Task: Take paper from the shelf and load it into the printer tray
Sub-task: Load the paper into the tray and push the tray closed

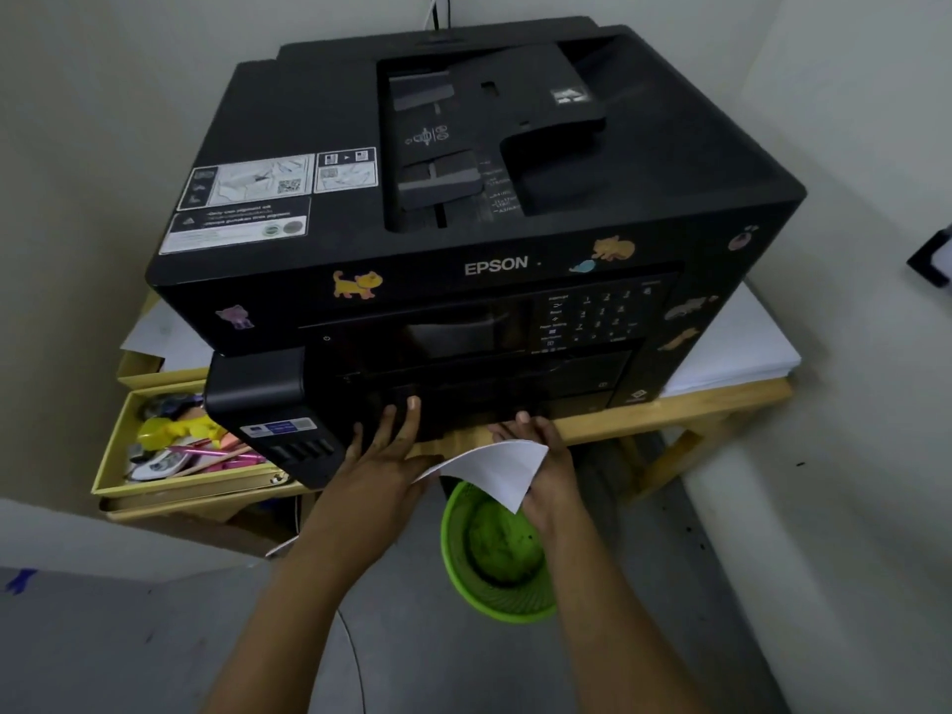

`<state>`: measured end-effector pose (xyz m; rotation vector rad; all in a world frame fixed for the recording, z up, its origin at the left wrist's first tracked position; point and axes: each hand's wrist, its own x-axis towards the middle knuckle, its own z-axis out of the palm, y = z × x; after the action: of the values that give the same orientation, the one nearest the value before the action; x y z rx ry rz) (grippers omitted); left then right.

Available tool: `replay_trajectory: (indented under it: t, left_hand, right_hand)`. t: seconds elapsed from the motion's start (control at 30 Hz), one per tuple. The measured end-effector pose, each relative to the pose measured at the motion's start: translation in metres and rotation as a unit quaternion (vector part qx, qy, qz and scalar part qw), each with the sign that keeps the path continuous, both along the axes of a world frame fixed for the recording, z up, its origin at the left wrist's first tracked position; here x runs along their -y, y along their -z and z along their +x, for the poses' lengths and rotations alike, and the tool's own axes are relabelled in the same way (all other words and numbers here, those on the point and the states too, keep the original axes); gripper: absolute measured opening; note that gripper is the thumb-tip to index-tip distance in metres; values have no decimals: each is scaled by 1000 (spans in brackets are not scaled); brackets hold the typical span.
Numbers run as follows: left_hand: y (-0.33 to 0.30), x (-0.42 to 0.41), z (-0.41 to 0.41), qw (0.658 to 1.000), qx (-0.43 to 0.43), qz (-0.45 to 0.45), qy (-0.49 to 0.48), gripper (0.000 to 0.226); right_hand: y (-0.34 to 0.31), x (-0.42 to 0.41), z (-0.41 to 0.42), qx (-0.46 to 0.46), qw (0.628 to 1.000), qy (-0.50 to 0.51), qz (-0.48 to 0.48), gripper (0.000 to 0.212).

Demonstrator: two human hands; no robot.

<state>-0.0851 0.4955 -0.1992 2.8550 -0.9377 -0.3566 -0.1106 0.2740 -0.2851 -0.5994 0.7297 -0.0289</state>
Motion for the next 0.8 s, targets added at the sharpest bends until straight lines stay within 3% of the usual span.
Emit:
replay_trajectory:
  t: [0.07, 0.23, 0.3, 0.37, 0.43, 0.57, 0.67, 0.77, 0.8]
  left_hand:
    - [-1, -2, 1, 1000, -2, -9, 0, 41]
    - [-23, 0, 3, 997, -80, -22, -7, 77]
    - [-31, 0, 7, 993, -114, -23, -11, 68]
    - [-35, 1, 10, 990, -133, -40, -23, 49]
    - [-37, 1, 11, 988, -141, -53, -31, 46]
    - [-36, 4, 9, 990, -134, -35, -27, 46]
    - [-33, 3, 9, 990, -136, -37, -28, 53]
    - [-32, 2, 10, 990, -133, -33, -26, 46]
    - [-32, 1, 9, 990, -133, -32, -23, 49]
  right_hand:
    - [0, 1, -1, 24, 999, 22, 6, 80]
    - [6, 4, -7, 65, 997, 30, -29, 74]
    - [7, 5, -7, 59, 997, 24, -36, 84]
    - [7, 4, -5, 44, 998, 42, -10, 113]
    - [6, 4, -1, 24, 998, 51, 14, 139]
    - [6, 3, -3, 14, 998, 46, 43, 142]
    - [17, 2, -16, 17, 998, 48, 49, 122]
    - [12, -1, -33, -19, 997, 2, -78, 56]
    - [17, 0, -37, -25, 994, -4, -105, 42]
